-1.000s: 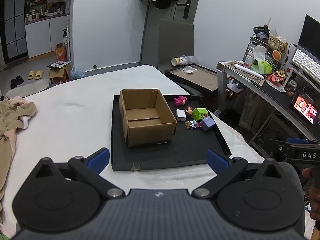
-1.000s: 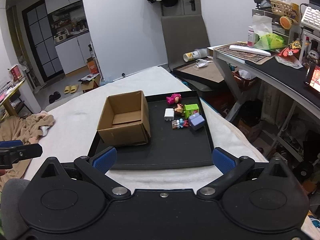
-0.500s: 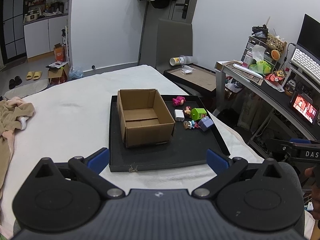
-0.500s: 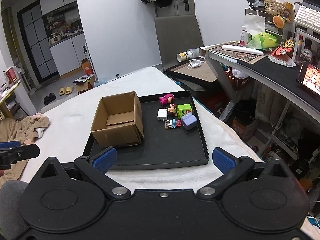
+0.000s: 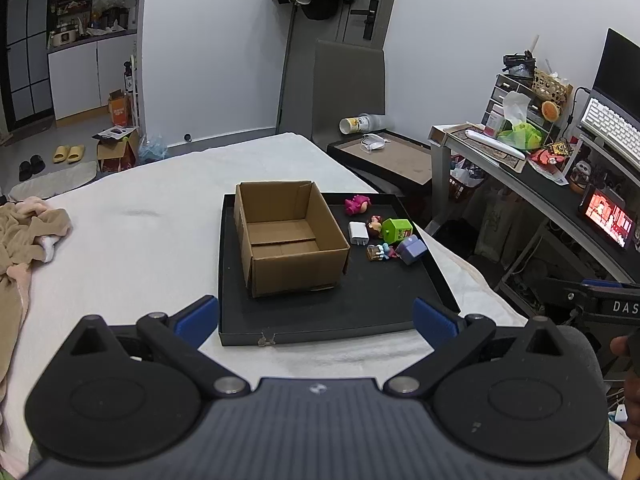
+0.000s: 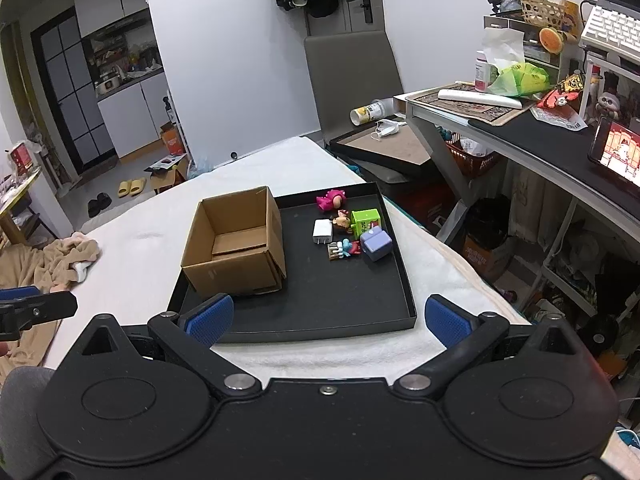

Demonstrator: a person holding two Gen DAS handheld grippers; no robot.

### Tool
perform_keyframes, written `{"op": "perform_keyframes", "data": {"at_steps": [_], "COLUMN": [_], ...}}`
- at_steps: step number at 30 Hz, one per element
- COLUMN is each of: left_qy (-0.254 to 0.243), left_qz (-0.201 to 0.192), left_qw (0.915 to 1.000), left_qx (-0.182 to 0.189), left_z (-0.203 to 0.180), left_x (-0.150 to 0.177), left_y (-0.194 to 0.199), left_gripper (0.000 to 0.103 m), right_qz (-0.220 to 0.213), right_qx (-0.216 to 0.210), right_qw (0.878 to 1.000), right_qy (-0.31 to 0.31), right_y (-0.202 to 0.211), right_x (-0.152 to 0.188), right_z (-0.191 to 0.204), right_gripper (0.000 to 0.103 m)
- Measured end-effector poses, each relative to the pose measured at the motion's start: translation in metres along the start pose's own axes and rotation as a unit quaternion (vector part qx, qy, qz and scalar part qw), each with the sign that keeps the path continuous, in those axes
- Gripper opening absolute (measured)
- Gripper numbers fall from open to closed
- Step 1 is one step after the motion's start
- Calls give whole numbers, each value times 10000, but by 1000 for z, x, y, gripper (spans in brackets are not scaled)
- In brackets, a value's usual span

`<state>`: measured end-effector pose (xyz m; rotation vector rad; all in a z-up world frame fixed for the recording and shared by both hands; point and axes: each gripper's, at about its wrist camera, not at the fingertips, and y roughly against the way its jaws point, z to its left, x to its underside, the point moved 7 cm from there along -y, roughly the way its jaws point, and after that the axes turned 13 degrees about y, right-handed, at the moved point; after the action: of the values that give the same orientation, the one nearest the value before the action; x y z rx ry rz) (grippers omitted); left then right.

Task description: Organize rigid objects

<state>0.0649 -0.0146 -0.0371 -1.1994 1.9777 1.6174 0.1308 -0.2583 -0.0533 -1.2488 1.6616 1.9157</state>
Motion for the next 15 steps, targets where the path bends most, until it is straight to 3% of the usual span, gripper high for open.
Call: {"op": "perform_keyframes", "data": {"at_steps": [15], "left_qy": [78], "left_qz": [-19], "left_qw": [10000], "left_qx": [8], "left_z": [3], "left_x": [1], "left_y": [-1], "left_gripper": [102], "right_qz": [-4], "right_qx": [-7], "right_qw": [10000], "right_qy": [32], "right_y": [0], "right_x": [-1], "right_z": [2], "right_gripper": [103]}}
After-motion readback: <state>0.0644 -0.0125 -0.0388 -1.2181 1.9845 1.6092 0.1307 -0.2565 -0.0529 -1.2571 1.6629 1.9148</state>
